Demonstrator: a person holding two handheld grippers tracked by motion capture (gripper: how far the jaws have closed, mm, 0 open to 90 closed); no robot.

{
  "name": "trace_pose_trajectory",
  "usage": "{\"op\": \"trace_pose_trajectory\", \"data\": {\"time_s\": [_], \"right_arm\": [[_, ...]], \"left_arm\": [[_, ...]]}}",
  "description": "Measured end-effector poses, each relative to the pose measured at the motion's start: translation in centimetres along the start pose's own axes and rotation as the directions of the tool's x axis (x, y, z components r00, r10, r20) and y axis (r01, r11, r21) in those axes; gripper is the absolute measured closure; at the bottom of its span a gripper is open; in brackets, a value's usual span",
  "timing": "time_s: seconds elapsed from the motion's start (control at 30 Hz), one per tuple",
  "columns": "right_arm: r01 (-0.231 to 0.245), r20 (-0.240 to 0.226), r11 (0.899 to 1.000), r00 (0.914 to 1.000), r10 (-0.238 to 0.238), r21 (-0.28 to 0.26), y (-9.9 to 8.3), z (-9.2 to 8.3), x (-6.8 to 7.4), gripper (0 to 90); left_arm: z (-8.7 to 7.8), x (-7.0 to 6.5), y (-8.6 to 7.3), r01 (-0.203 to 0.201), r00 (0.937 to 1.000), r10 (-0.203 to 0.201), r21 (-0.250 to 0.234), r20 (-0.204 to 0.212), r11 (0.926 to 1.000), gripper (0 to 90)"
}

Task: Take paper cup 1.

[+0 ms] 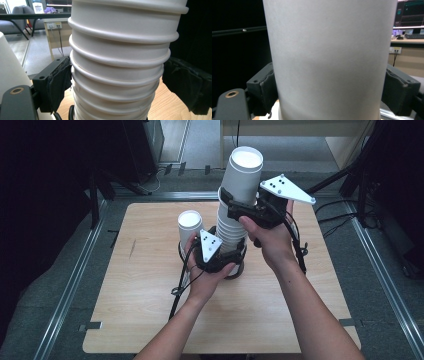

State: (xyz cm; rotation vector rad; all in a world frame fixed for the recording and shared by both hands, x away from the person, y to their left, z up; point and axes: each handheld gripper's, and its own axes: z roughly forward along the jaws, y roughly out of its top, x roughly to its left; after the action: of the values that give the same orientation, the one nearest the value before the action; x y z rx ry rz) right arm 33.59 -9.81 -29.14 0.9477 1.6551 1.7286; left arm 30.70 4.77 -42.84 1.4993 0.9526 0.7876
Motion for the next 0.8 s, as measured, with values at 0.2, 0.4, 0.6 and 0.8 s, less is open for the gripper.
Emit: {"op": "trace_pose_trajectory", "data": {"time_s": [0.2,0.4,0.6,0.8], "right_arm": [[-0.008,0.01,0.999,0.9999,0.008,-0.041,0.8,-0.6,-0.2,13.4],[-0.005,0.011,0.998,0.9999,0.005,-0.059,1.6,-1.2,-0.1,13.4],[-0.01,0.007,0.996,0.9999,0.011,-0.093,2.4,-1.9,0.0,13.4],[-0.017,0.001,0.991,0.9998,0.018,-0.129,3.0,-2.6,0.1,13.4]], "left_arm": [[0.0,0.0,0.0,0.002,1.0,-0.002,-0.003,0.004,1.0,10.0],[0.0,-0.1,0.0,0.007,1.0,-0.007,-0.003,-0.005,1.0,10.1],[0.0,-0.1,0.0,0.004,1.0,-0.004,-0.001,-0.005,1.0,10.3],[-0.1,-0.1,0.0,0.005,1.0,-0.005,-0.002,-0.006,1.0,11.0]]}}
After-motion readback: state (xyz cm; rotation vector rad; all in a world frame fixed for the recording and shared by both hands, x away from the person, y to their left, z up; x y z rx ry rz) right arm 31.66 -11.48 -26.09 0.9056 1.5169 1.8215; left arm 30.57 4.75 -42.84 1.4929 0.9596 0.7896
